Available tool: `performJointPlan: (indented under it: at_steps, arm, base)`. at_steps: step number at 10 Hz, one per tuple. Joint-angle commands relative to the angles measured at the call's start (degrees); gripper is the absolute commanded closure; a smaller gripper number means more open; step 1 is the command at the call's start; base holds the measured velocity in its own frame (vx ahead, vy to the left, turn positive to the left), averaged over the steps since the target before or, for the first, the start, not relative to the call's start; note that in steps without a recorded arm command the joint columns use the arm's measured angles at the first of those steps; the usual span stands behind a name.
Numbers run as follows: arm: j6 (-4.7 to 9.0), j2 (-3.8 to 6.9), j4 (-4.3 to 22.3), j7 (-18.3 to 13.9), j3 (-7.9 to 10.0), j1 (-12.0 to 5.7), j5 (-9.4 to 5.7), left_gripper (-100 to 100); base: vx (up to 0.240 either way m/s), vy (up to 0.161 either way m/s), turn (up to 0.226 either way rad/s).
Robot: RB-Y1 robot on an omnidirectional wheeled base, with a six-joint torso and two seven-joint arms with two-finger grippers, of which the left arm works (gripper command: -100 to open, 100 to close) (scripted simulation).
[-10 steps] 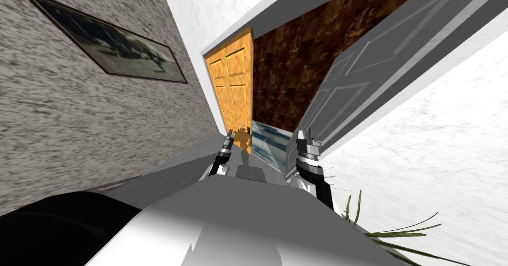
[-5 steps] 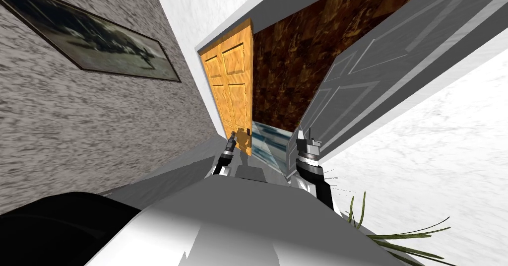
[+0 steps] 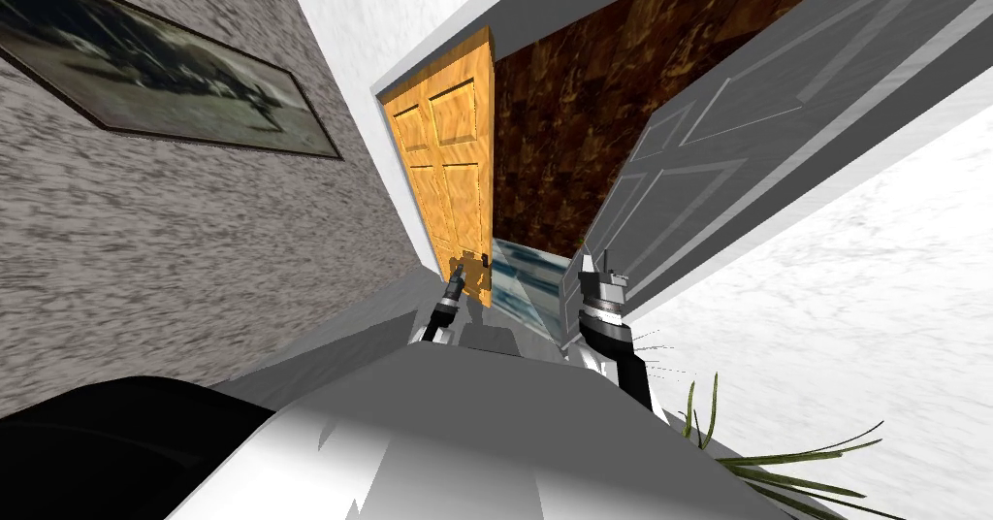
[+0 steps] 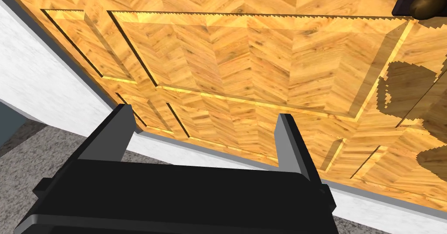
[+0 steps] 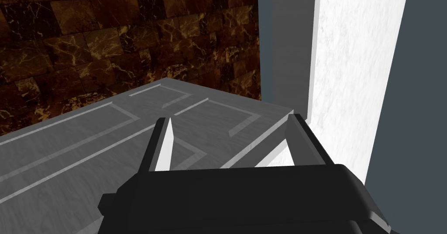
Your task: Push the door open
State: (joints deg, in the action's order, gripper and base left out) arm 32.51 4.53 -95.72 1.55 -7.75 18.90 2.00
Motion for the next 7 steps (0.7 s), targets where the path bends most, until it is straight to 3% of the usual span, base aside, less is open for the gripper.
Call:
performJointPlan:
  at_steps: [1, 7]
  arm:
    - [0.62, -0.12, 2.7, -0.1, -0.43, -0.77, -0.02, -100]
    - [3.13, 0.03, 12.6, -1.2, -2.09, -3.19, -0.34, -100]
  base:
    - [0.044, 0.039, -0.057]
    - [0.069, 0.070, -0.071]
